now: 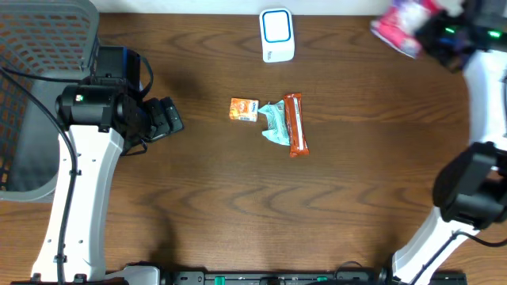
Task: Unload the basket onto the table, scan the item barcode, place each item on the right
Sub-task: 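Move the purple pack to the table's right back corner and release, then reach the right gripper toward the red-orange bar on the table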
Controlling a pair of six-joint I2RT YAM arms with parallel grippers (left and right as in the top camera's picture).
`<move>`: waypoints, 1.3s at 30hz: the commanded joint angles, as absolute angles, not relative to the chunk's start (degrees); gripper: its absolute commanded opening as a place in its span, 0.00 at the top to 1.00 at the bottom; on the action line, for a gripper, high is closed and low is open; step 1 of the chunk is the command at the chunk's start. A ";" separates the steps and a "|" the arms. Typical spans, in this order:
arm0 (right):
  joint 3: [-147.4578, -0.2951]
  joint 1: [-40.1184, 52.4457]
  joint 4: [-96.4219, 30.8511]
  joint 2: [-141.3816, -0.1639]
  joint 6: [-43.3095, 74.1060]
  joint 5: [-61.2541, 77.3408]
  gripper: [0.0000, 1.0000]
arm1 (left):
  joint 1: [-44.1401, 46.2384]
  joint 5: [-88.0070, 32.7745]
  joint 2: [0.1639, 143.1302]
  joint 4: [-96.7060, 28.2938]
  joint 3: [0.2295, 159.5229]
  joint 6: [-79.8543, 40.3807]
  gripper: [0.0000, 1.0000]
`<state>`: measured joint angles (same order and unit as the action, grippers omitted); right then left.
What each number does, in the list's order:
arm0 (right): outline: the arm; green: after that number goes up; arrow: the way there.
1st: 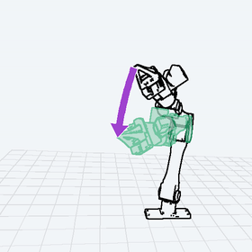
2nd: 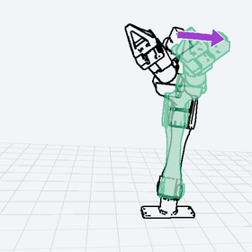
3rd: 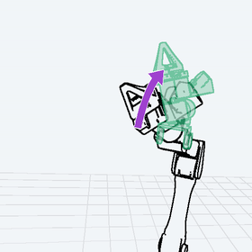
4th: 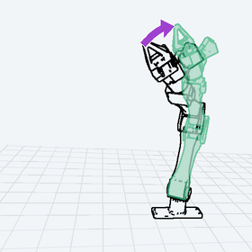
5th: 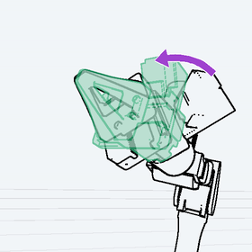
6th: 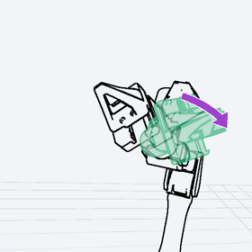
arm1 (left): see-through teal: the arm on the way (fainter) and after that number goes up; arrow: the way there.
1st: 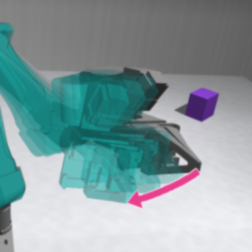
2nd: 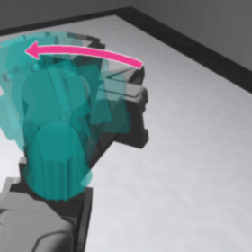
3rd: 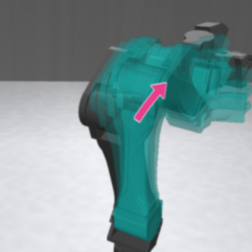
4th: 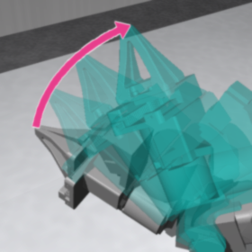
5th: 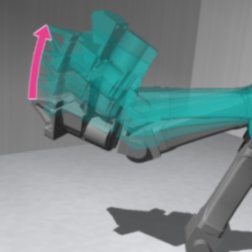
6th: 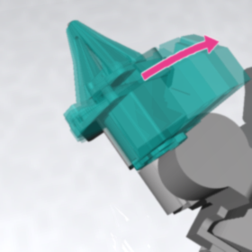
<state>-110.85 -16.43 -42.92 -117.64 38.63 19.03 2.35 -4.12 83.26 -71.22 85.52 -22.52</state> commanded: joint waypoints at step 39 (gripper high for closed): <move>-96.73 -32.14 -22.06 -108.99 33.69 51.81 0.24 | 2.22 -3.57 83.64 -71.35 85.32 -23.05 0.02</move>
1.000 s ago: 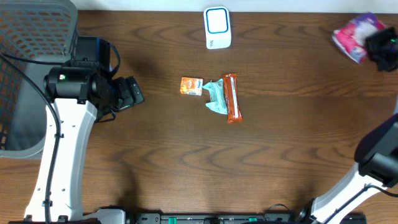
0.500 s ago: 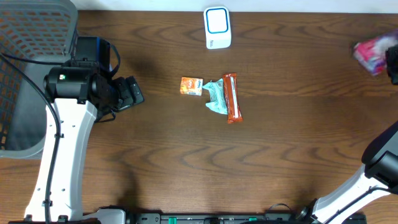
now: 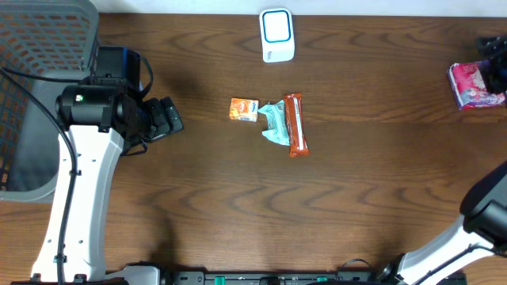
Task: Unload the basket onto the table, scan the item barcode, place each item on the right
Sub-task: 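Reach the right gripper toward the red-orange bar on the table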
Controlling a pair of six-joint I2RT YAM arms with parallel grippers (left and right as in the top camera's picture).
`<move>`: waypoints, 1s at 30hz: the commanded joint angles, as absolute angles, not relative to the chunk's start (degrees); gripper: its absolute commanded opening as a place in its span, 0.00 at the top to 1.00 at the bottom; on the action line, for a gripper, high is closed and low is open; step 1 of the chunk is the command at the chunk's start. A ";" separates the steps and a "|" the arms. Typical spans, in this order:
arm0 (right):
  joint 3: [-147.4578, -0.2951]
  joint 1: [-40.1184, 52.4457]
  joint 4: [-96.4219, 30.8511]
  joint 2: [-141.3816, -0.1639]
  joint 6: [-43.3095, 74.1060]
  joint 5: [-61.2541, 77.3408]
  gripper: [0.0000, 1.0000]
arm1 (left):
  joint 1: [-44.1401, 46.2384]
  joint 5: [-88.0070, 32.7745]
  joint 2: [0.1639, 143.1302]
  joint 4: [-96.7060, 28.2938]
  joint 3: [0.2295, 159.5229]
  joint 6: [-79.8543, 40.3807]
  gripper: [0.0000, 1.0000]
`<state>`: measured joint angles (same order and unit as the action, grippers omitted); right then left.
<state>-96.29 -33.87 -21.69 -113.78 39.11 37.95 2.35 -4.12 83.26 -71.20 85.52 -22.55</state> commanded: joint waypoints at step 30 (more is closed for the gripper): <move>-81.03 10.41 -41.98 -109.40 16.75 18.31 0.27 | 2.22 -3.57 83.64 -71.35 85.32 -23.05 0.02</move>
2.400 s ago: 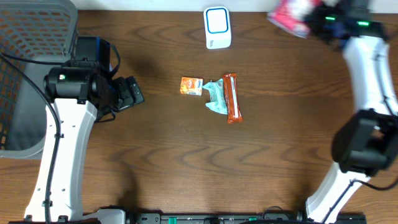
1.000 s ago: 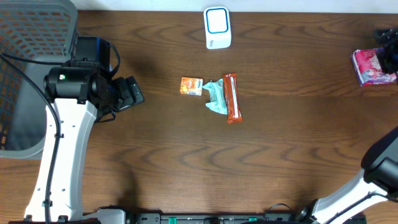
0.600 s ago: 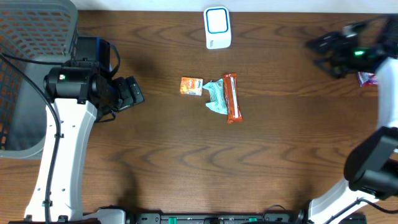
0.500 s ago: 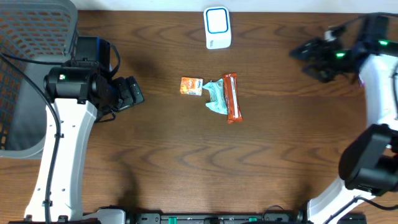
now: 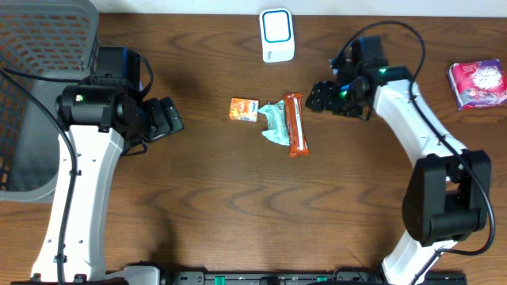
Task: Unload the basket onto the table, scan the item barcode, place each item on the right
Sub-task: 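Reach the right gripper toward the red-orange bar on the table, then grasp the red-orange bar with the right gripper and lift it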
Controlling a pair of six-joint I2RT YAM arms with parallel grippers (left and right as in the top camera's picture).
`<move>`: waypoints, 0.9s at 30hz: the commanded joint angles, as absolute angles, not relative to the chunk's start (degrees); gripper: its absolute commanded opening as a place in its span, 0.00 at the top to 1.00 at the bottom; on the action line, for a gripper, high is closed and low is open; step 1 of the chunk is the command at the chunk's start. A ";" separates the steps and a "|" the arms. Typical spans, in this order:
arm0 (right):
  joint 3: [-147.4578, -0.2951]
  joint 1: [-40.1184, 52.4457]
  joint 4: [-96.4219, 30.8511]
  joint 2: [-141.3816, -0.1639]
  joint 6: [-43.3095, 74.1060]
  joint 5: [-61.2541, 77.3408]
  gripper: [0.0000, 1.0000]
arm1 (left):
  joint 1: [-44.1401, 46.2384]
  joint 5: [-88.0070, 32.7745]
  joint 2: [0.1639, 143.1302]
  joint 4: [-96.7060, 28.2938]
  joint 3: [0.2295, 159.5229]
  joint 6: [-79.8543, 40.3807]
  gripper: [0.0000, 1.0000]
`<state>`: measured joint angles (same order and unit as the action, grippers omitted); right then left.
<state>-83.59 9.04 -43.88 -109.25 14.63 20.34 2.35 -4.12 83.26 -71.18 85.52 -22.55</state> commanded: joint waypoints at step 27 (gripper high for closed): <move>-69.82 16.53 -32.10 -109.43 17.37 18.31 0.49 | 2.22 -3.57 83.64 -71.35 85.32 -23.05 0.02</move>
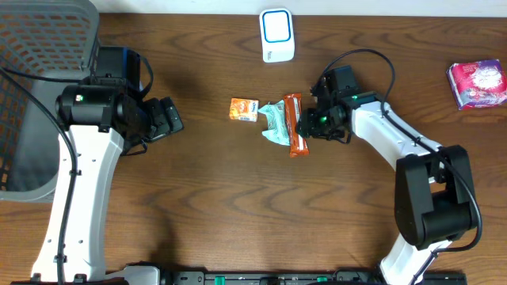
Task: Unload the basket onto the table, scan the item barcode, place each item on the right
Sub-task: 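Grasp the red-orange bar with the right gripper and lift it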
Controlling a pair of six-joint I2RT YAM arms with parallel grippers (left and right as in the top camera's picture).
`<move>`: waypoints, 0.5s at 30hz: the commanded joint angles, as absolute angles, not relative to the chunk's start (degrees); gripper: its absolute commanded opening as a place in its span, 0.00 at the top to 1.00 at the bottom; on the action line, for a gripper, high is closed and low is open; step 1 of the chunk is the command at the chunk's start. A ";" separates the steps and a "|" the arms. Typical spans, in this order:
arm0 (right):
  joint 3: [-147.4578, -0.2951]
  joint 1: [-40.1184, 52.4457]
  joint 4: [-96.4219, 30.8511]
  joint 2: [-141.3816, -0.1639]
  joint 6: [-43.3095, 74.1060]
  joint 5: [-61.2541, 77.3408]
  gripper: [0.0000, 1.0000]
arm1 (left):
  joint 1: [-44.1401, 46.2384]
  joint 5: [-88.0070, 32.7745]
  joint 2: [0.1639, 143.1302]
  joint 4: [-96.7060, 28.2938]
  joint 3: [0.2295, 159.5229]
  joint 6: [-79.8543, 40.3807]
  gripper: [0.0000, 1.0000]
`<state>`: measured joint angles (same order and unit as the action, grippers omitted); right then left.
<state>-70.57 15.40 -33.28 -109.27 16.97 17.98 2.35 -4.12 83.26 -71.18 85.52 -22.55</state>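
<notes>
A white barcode scanner [277, 36] with a blue-edged window stands at the table's far middle. In the centre lie a small orange box [244, 109], a crumpled teal wrapper [273, 124] and a long orange-red bar [294, 125], the bar touching the wrapper. My right gripper [306, 123] is down at the bar's right side, fingers open against its edge. My left gripper [173, 119] hangs well left of the items, holding nothing; its jaws are too dark to read.
A pink package [478, 83] lies at the far right edge of the table. A grey mesh basket [40, 55] fills the left side behind my left arm. The right arm's cable loops above its wrist.
My right gripper has moved left and toward the front, from just right of the bar's top end to the bar's right side. The items have not shifted. The left arm has not moved.
My right gripper was at the far right corner with the pink package in it. Then the package lay on the table's right edge with the gripper beside it. Later the gripper was empty near the bar's top end, and now it is at the bar.
</notes>
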 commanded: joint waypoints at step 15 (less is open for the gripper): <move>-67.77 16.51 -30.85 -109.65 19.66 16.97 0.47 | 2.22 -3.57 83.64 -71.35 85.32 -23.05 0.02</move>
<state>-68.05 16.27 -30.83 -109.30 19.11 17.50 2.35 -4.12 83.26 -71.18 85.52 -22.55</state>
